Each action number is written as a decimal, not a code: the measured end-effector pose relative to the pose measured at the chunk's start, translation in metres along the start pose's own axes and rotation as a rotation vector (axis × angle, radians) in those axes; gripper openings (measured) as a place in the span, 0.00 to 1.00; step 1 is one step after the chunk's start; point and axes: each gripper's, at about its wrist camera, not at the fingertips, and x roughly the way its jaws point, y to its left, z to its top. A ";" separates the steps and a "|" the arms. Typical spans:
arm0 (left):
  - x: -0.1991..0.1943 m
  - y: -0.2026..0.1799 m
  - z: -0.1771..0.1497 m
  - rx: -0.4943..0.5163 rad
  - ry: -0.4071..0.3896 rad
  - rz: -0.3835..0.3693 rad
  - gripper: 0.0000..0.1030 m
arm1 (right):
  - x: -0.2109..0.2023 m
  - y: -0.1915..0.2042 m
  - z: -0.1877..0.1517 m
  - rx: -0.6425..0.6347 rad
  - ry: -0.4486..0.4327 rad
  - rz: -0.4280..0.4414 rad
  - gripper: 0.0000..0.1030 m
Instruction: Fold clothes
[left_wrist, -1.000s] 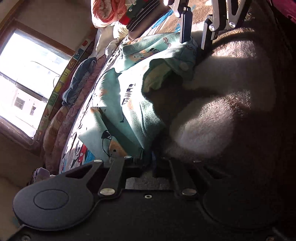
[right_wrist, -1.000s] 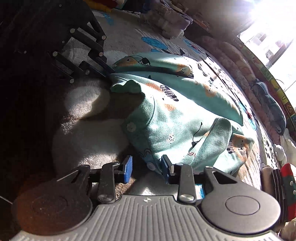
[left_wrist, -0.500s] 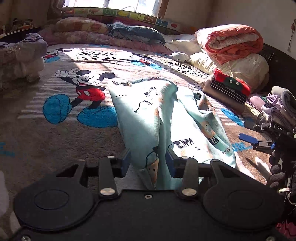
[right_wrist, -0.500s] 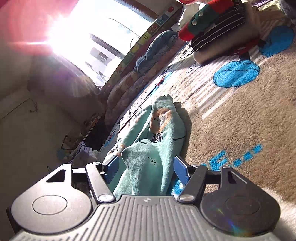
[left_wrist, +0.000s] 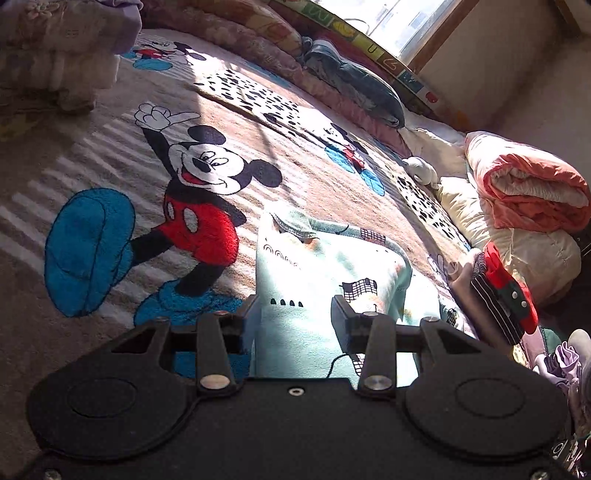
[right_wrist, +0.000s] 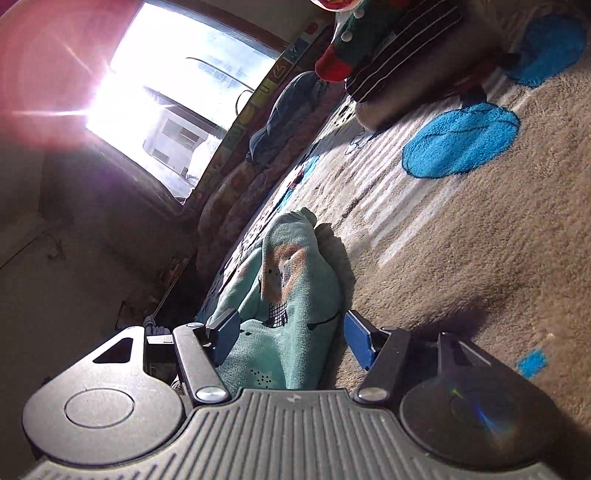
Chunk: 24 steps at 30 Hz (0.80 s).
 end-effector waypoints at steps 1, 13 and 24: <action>0.009 0.001 0.007 -0.002 0.002 0.008 0.39 | 0.001 -0.001 0.001 0.003 0.001 0.005 0.59; 0.076 0.008 0.041 -0.021 0.068 0.063 0.16 | 0.003 -0.008 0.002 -0.010 -0.010 0.035 0.51; -0.022 0.007 0.046 0.124 -0.160 0.150 0.02 | -0.005 -0.010 -0.002 -0.014 -0.025 0.049 0.51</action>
